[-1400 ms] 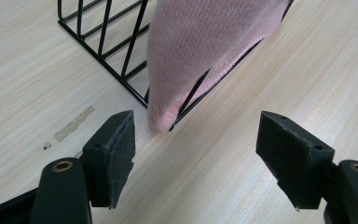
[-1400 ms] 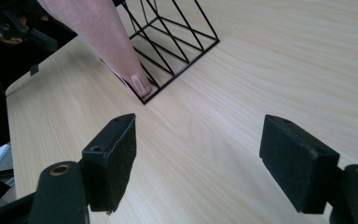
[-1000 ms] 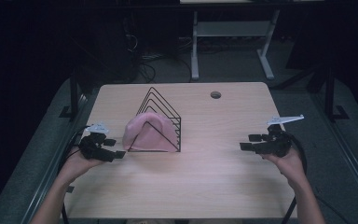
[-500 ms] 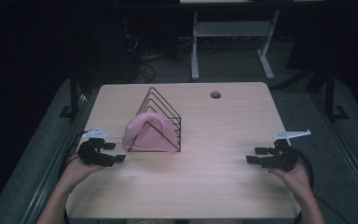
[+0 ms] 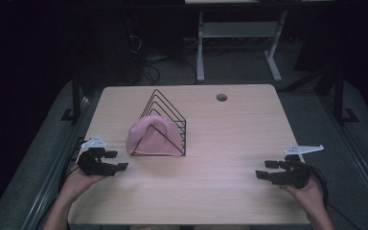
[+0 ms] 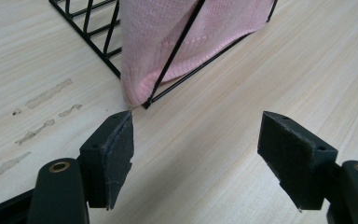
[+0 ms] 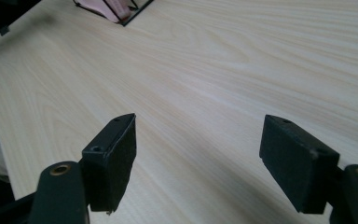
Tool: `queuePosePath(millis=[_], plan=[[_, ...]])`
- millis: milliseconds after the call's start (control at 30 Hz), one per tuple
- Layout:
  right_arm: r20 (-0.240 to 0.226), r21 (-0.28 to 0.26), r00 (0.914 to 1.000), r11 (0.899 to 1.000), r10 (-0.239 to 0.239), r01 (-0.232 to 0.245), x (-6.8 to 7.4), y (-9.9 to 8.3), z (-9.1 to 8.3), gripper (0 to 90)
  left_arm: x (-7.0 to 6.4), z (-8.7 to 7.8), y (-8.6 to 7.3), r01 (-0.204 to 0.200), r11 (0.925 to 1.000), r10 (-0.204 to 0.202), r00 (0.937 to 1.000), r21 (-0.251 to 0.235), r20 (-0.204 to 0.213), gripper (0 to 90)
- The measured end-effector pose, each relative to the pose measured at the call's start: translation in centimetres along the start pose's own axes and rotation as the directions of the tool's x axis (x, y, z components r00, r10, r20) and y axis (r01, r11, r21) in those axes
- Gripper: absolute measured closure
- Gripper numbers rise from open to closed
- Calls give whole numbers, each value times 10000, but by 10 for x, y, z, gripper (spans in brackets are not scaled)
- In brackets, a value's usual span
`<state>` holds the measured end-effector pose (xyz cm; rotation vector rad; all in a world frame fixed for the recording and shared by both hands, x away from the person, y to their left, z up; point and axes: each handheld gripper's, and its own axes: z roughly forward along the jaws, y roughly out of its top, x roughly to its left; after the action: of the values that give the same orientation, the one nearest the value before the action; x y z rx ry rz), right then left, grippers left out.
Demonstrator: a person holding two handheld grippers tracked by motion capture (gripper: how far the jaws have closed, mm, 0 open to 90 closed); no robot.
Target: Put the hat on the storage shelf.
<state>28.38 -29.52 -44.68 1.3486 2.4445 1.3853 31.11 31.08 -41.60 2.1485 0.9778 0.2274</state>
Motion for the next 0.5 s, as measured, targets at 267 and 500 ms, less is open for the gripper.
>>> queuePosePath(millis=[267,500], plan=[[229,-222,9991,9991,-352,357,16,-11,-5,251,-6,-2,-13,342,9983,-349,9993,-466,-137,264],[283,-1105,9984,9926,-481,510,32,-23,-18,250,-17,0,-23,385,9957,-390,9992,-841,-45,263]])
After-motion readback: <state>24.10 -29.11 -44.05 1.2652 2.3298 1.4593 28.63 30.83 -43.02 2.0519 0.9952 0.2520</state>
